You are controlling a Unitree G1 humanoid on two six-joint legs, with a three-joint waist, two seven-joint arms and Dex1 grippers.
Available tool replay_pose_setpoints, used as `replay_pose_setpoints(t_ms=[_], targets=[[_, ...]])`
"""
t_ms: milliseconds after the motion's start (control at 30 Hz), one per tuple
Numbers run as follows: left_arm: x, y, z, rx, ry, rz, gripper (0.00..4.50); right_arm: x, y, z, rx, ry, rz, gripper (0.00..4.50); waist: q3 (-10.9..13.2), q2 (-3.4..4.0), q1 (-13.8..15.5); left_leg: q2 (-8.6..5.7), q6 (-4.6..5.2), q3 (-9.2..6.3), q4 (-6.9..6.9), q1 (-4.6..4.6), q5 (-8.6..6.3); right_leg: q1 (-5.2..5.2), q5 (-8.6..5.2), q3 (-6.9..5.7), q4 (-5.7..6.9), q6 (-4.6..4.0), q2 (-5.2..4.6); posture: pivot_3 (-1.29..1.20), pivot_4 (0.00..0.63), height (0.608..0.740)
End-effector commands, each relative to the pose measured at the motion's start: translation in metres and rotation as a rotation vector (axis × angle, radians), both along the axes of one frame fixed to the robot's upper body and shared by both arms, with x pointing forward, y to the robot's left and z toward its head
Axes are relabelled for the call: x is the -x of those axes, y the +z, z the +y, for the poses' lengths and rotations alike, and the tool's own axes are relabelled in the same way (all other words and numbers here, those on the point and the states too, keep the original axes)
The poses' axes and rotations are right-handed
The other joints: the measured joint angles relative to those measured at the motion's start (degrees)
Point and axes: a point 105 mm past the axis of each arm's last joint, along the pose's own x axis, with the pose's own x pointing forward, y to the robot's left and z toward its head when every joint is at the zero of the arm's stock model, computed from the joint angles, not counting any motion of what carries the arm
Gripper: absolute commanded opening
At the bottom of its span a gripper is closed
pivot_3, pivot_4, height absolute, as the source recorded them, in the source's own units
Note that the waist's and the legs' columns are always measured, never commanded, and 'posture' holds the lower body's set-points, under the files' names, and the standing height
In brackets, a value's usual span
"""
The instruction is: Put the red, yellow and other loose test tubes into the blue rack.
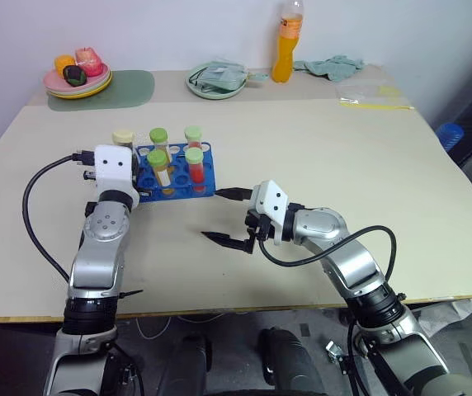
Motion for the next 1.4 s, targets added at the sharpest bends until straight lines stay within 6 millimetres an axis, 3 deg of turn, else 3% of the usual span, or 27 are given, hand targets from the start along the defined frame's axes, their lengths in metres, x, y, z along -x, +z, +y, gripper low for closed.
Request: replay_pose_setpoints(t_ms=[33,567,600,767,833,1033,1167,1267,1400], targets=[[0.002,0.002,-0.002,0.032,-0.016,-0.035,0.79,0.004,0.012,0.002,-0.031,0.021,-0.037,4.5,0.0,0.0,0.1,0.0,0.0,0.0,0.0,0.0,0.0,0.0,0.0,0.0,0.0,0.0,0.0,0.0,0.15,0.74],[0.0,-0.024,-0.002,0.101,-0.024,-0.132,0.79,0.004,0.013,0.002,-0.031,0.021,-0.047,4.5,0.0,0.0,0.2,-0.02,0.0,0.0,0.02,-0.01,0.0,0.03,0.0,-0.01,-0.02,0.0,-0.02,0.0,0.15,0.74],[0.002,-0.025,-0.001,0.116,-0.021,-0.136,1.82,0.004,0.013,0.002,-0.03,0.02,-0.048,4.5,0.0,0.0,0.2,-0.02,0.0,0.0,0.02,-0.01,0.0,0.03,0.0,-0.01,-0.02,0.0,-0.02,0.0,0.15,0.74],[0.018,-0.017,0.003,0.147,-0.039,-0.185,4.37,0.003,0.017,-0.004,-0.028,0.016,-0.055,4.5,0.0,0.0,0.1,-0.01,0.0,0.0,0.01,-0.01,0.0,0.03,0.0,-0.01,-0.02,0.0,-0.02,0.0,0.15,0.74],[0.031,-0.014,0.012,0.154,-0.045,-0.19,4.44,0.003,0.02,-0.009,-0.028,0.017,-0.057,4.5,0.0,0.0,-0.1,0.0,0.0,0.0,0.01,-0.01,0.0,0.02,0.0,-0.01,-0.03,0.0,-0.01,0.0,0.15,0.74],[0.093,-0.01,0.041,0.099,-0.131,-0.097,4.44,-0.008,0.037,-0.047,-0.042,-0.035,-0.027,4.5,0.0,0.02,-0.1,0.05,0.01,0.02,-0.03,-0.01,-0.01,0.01,-0.01,0.01,-0.05,-0.02,-0.02,0.0,0.15,0.74],[0.127,-0.024,0.066,0.003,-0.136,0.076,4.44,-0.03,0.043,-0.096,-0.026,-0.188,0.012,4.5,0.0,0.05,0.2,0.04,0.05,0.03,-0.02,0.0,-0.03,0.09,-0.03,-0.01,-0.1,-0.04,-0.02,0.0,0.15,0.74],[0.147,-0.037,0.086,-0.046,-0.13,0.205,4.44,-0.046,0.033,-0.134,0.033,-0.317,0.053,4.5,0.0,0.03,0.2,0.03,0.07,0.06,0.01,0.02,-0.04,0.19,-0.13,-0.01,-0.21,-0.21,-0.02,0.0,0.15,0.74],[0.156,-0.04,0.094,-0.055,-0.121,0.24,4.44,-0.051,0.015,-0.161,0.113,-0.376,0.063,4.5,0.0,0.08,0.1,0.05,0.09,0.09,-0.02,0.04,-0.05,0.2,-0.14,-0.01,-0.25,-0.22,-0.01,0.0,0.15,0.74]])
